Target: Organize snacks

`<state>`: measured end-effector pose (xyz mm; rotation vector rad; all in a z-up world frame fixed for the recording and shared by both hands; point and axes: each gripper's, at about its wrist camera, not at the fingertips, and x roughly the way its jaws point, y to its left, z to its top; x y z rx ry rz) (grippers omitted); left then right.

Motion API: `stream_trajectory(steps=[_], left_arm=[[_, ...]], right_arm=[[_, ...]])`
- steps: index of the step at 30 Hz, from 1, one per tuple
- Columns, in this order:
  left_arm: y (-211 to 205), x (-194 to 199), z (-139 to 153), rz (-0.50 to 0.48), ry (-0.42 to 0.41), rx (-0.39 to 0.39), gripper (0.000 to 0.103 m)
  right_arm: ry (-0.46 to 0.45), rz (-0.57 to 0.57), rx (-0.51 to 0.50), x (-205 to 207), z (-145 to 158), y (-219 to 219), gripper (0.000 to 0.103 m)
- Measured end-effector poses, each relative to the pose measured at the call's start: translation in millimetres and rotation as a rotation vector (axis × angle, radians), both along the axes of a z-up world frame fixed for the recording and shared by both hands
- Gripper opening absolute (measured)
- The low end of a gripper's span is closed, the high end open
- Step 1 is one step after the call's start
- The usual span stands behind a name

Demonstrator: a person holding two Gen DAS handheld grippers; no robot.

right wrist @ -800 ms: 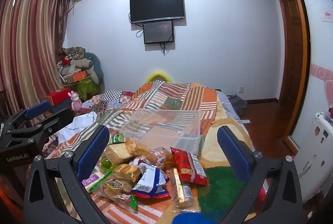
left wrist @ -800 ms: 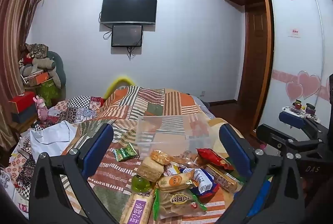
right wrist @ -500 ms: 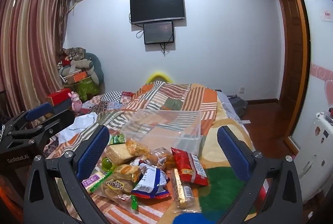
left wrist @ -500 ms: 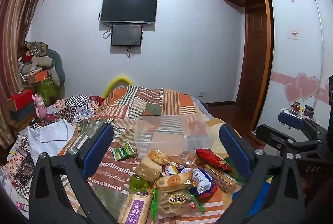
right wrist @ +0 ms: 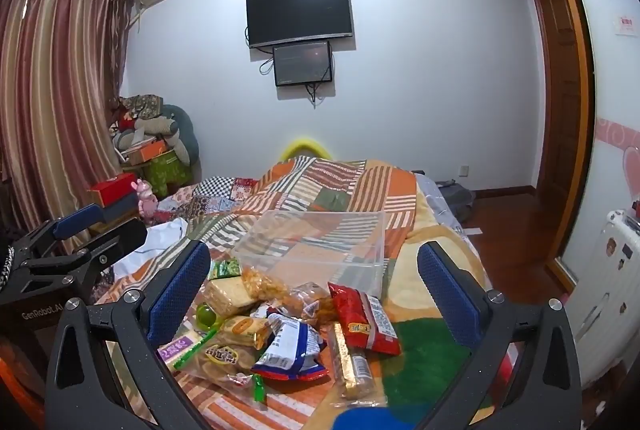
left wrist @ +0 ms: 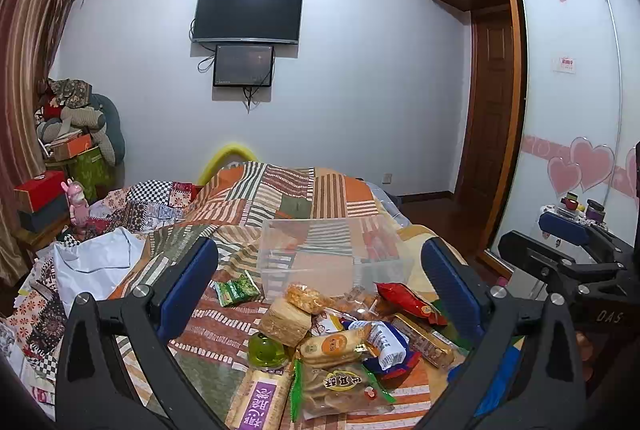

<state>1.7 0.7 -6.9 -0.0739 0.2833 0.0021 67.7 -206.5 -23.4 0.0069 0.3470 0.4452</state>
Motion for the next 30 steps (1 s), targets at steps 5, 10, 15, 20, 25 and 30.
stream_trajectory(steps=[5, 10, 15, 20, 25, 30], left_arm=[[-0.3, 0.9, 1.5, -0.001, 0.002, 0.003, 0.103], [-2.1, 1.3, 0.2, 0.003, 0.002, 0.006, 0.103], [-5.3, 1.4, -0.6, 0.0, 0.003, 0.016, 0.103], [-6.0, 1.1, -0.2, -0.001, 0.002, 0.018, 0.103], [-5.7, 0.8, -0.3, -0.002, 0.002, 0.014, 0.103], [-6.0, 1.1, -0.2, -0.001, 0.003, 0.014, 0.103]], right_arm=[[-0.001, -0.001, 0.009, -1.1, 1.3, -1.8, 0.103], [-0.002, -0.003, 0.009, -2.1, 1.3, -1.9, 0.103], [0.0, -0.002, 0.018, -2.3, 2.1, -3.3, 0.103], [0.002, -0.001, 0.025, -2.5, 1.8, -4.6, 0.103], [0.003, 0.0, 0.025, -2.2, 2.1, -4.9, 0.103], [0.004, 0.0, 0.025, -2.1, 1.8, -5.0, 0.103]])
